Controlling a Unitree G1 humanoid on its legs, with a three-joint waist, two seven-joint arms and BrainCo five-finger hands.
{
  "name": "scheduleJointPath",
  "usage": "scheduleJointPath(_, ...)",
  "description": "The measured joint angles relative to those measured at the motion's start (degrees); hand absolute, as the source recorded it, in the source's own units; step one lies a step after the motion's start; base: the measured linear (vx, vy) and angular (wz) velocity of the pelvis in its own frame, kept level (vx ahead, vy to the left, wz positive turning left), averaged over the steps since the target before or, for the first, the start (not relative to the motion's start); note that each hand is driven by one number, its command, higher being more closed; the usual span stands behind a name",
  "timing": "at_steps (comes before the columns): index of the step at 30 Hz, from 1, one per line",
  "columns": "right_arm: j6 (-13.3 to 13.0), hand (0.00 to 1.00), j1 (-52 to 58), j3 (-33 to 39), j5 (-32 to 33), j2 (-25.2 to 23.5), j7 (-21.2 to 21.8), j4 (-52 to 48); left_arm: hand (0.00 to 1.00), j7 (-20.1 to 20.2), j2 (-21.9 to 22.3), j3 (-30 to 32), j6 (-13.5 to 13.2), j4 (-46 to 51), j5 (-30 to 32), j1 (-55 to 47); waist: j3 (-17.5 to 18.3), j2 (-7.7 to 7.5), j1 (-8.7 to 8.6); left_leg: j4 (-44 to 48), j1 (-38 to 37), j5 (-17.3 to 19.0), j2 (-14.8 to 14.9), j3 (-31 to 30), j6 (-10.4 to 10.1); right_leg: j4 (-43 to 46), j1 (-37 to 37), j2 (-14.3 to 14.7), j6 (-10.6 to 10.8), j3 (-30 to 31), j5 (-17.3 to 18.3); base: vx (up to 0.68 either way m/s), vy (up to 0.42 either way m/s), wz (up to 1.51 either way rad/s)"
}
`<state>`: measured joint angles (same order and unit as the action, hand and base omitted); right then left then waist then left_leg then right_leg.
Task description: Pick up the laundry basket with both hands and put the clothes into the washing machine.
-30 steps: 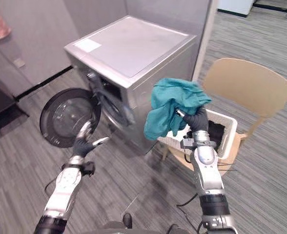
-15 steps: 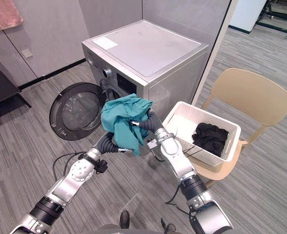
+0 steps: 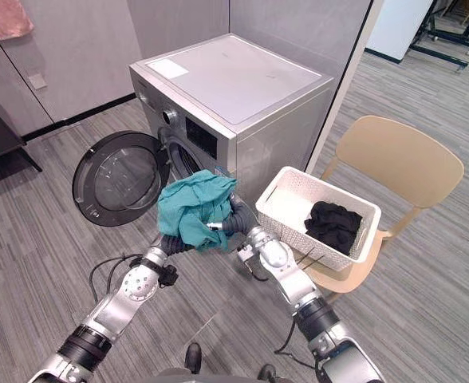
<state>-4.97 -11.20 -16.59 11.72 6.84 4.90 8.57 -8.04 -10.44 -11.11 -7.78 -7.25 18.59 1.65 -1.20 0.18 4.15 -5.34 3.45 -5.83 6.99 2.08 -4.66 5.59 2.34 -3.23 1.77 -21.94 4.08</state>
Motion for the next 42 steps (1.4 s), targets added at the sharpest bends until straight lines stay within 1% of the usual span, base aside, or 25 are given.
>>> scheduleJointPath(3,-1.0,0.00,4.5,6.8,-0.2,-0.7,-0.8,-4.6,1.00,-1.2,2.9,6.9,0.0,2.5,-4.0,-3.7,0.0,-0.05,-0.04,0.0,-0.5,0.0,0.0,0.0,0.0,0.2,-0.4,0.0,0.0,0.0,0.3,0.00,0.000,0.00)
scheduleJointPath(8,-1.4,0.00,9.3,14.2,-1.9,-0.7,-1.5,-5.8,1.00,-2.1,3.6,13.7,0.1,2.6,-7.0,-7.2,0.0,-0.22,-0.03,-0.1,-0.1,-0.1,0.0,-0.7,-0.1,0.3,-0.5,0.0,0.1,-0.5,0.4,-0.01,0.001,0.07)
scheduleJointPath(10,-1.4,0.00,12.4,18.2,-4.2,-0.7,-2.7,-5.8,1.00,-2.2,3.6,16.0,0.2,2.6,-9.1,-7.6,-0.3,-0.76,-0.07,0.0,2.9,-0.6,-0.1,-3.5,-0.9,1.8,1.2,-0.4,0.0,-3.3,1.4,-0.08,-0.020,0.52)
scheduleJointPath(12,-1.4,0.00,15.5,21.3,-5.9,-0.7,-3.7,-5.5,1.00,-2.2,3.6,16.9,0.3,2.3,-9.8,-7.8,-0.5,-1.22,-0.11,0.2,6.0,-1.6,-0.7,-5.8,0.0,4.9,3.3,-1.7,0.0,-7.1,3.3,-0.04,-0.014,1.06)
scheduleJointPath(14,-1.3,0.00,19.2,25.2,-7.9,-0.7,-4.5,-4.7,1.00,-2.3,3.7,16.9,1.2,1.4,-10.3,-8.0,-0.7,-1.59,-0.55,-0.1,8.9,1.7,-1.1,-0.3,7.1,6.0,3.9,-4.0,0.2,-13.4,4.1,0.02,0.014,1.53)
scheduleJointPath(15,-1.2,0.00,20.6,27.7,-8.9,-0.2,-5.3,-2.5,1.00,-2.3,3.8,17.2,1.2,0.1,-10.3,-7.8,-1.2,-2.20,-1.04,0.6,9.7,3.9,-0.9,8.9,10.4,5.4,3.3,-6.4,0.4,-16.6,3.8,0.12,0.121,1.65)
scheduleJointPath(16,-0.8,0.00,20.0,28.9,-10.3,0.6,-6.3,2.0,1.00,-2.3,4.0,18.3,1.3,-1.7,-10.3,-8.1,-1.9,-1.68,-1.52,2.9,10.0,3.9,0.0,18.5,10.5,6.3,2.8,-8.0,0.9,-19.2,4.1,0.15,0.174,1.49)
scheduleJointPath(17,-0.7,0.00,19.8,29.4,-10.8,1.5,-6.5,4.1,1.00,-2.4,4.1,18.8,1.4,-2.4,-10.2,-8.5,-2.0,-1.00,-1.57,4.3,9.9,3.3,0.5,22.0,10.5,6.9,2.4,-8.2,1.6,-19.9,4.6,0.17,0.180,1.11)
scheduleJointPath(18,-0.5,0.00,19.8,30.1,-11.9,2.4,-7.3,8.7,1.00,-2.4,4.2,19.9,1.4,-3.7,-10.2,-10.0,-2.3,-0.02,-1.70,4.9,9.5,-1.9,1.2,23.2,6.9,8.7,1.5,-8.8,3.0,-21.2,6.0,0.18,0.119,0.79)
scheduleJointPath(20,0.6,0.00,19.4,30.1,-12.9,1.3,-7.7,15.6,1.00,-2.5,4.1,21.5,2.3,-6.3,-10.3,-11.5,-3.0,-1.30,-1.40,4.9,8.7,-0.8,-0.9,22.3,5.6,10.9,0.4,-11.2,4.8,-21.7,7.4,0.16,0.088,0.66)
scheduleJointPath(23,2.2,0.00,19.6,30.1,-14.9,-2.1,-8.0,23.3,1.00,-2.4,4.3,23.8,4.1,-8.6,-10.3,-14.6,-4.9,-4.06,-0.01,10.6,8.8,5.7,-3.6,21.5,6.2,16.6,-0.5,-17.2,6.3,-21.5,9.0,0.18,0.139,0.31)
scheduleJointPath(24,3.4,0.00,20.1,30.1,-15.6,-2.5,-8.1,24.9,1.00,-2.4,4.5,24.0,5.0,-9.0,-10.3,-16.0,-5.3,-4.26,-0.10,13.2,8.6,8.4,-4.3,20.6,6.6,23.1,0.5,-20.1,2.8,-18.6,8.9,0.18,0.181,0.38)
scheduleJointPath(25,4.1,0.00,21.0,29.9,-15.8,-2.8,-8.4,25.0,1.00,-2.4,4.7,24.0,5.4,-8.9,-10.6,-17.0,-5.7,-4.24,-0.41,15.6,7.5,10.8,-5.1,19.6,7.4,31.3,3.3,-21.9,-3.8,-12.0,6.2,0.21,0.208,0.42)
scheduleJointPath(26,4.2,0.00,22.1,29.7,-15.8,-2.9,-8.5,24.9,1.00,-2.5,4.7,24.1,5.5,-8.8,-10.8,-17.2,-6.3,-4.02,-0.52,16.5,6.6,11.8,-4.7,18.7,7.7,35.7,5.3,-21.9,-6.4,-7.7,3.8,0.21,0.176,0.35)
scheduleJointPath(27,4.2,0.00,22.9,29.3,-15.8,-3.5,-8.5,24.9,1.00,-2.9,4.4,24.1,5.5,-8.7,-11.3,-17.3,-7.0,-3.28,-0.61,17.1,5.2,13.3,-4.2,17.9,7.5,40.4,8.2,-19.7,-3.8,-0.7,5.2,0.27,0.168,0.38)
scheduleJointPath(28,4.2,0.00,23.5,28.9,-15.8,-4.6,-8.5,24.9,1.00,-3.8,4.3,24.5,5.5,-8.5,-11.4,-17.0,-7.0,-3.72,-1.53,17.0,3.9,14.1,-3.9,16.2,7.6,42.1,11.2,-15.0,-0.3,4.5,8.8,0.30,0.147,0.51)
scheduleJointPath(31,4.0,0.00,23.6,28.4,-15.6,-5.3,-8.7,25.4,1.00,-4.5,3.7,23.9,5.5,-8.6,-12.1,-15.4,-7.4,-4.73,-3.57,12.5,-0.3,14.3,-6.0,14.1,7.4,34.3,18.8,-7.3,0.3,7.7,10.9,0.26,0.072,0.46)
scheduleJointPath(32,4.0,0.00,23.6,28.4,-15.6,-5.3,-8.8,25.5,1.00,-4.5,3.8,23.2,5.5,-8.7,-12.2,-14.8,-7.6,-4.66,-3.57,11.8,-1.1,14.4,-6.6,13.6,7.3,31.9,20.1,-6.5,0.3,7.4,10.5,0.37,0.063,0.52)
scheduleJointPath(35,4.4,0.00,24.4,28.4,-15.6,-5.5,-9.4,26.6,1.00,-4.5,5.2,21.3,5.4,-9.2,-12.5,-11.5,-8.3,-4.10,-5.50,9.8,-5.6,14.6,-8.9,9.6,6.6,14.6,21.6,-4.4,-0.3,4.6,3.3,0.41,0.006,0.88)
scheduleJointPath(36,4.4,0.00,24.3,28.4,-15.6,-5.5,-9.8,26.5,1.00,-4.5,5.5,20.7,5.3,-9.2,-12.5,-11.0,-8.3,-4.25,-6.05,9.4,-7.7,15.5,-9.5,8.5,5.2,10.6,21.6,-4.0,-1.9,5.0,-0.2,0.62,-0.073,0.84)
scheduleJointPath(38,4.4,0.00,25.3,28.1,-15.6,-5.5,-9.8,24.8,1.00,-4.5,5.8,19.5,5.3,-9.1,-12.4,-11.0,-7.8,-4.73,-6.61,9.8,-10.6,17.5,-9.3,8.0,2.5,12.6,20.8,-4.3,-5.6,4.6,-4.9,0.56,-0.115,0.74)
scheduleJointPath(39,4.4,0.00,25.0,27.4,-15.6,-5.3,-9.7,23.8,1.00,-4.4,6.5,18.9,5.3,-8.9,-12.3,-10.8,-8.4,-3.57,-6.49,14.1,-10.7,19.0,-7.4,8.4,0.4,15.0,19.3,-4.1,-6.3,2.8,-3.5,0.54,-0.192,0.55)
scheduleJointPath(40,4.4,0.00,24.5,26.8,-15.6,-5.4,-9.6,22.4,1.00,-4.4,7.7,18.9,5.3,-8.4,-12.3,-10.9,-9.0,-2.97,-6.61,25.9,-6.7,19.8,-4.6,9.6,-0.6,14.8,16.5,-3.1,-6.5,1.5,-1.1,0.52,-0.221,0.43)
scheduleJointPath(41,4.3,0.00,24.6,26.7,-15.6,-5.3,-9.5,21.4,1.00,-4.3,8.5,19.0,5.3,-7.9,-12.3,-11.2,-9.3,-2.41,-6.53,33.8,-4.3,19.7,-2.6,10.7,-0.6,14.3,14.7,-2.1,-7.0,1.6,-0.6,0.52,-0.224,0.06)
scheduleJointPath(42,4.3,0.00,24.6,25.5,-15.6,-4.4,-9.4,18.7,1.00,-3.9,10.4,19.6,5.2,-6.0,-12.3,-13.4,-9.3,-0.25,-5.87,50.7,0.7,15.6,3.3,12.7,0.1,12.7,10.6,1.5,-8.1,2.1,0.9,0.44,-0.152,-0.42)
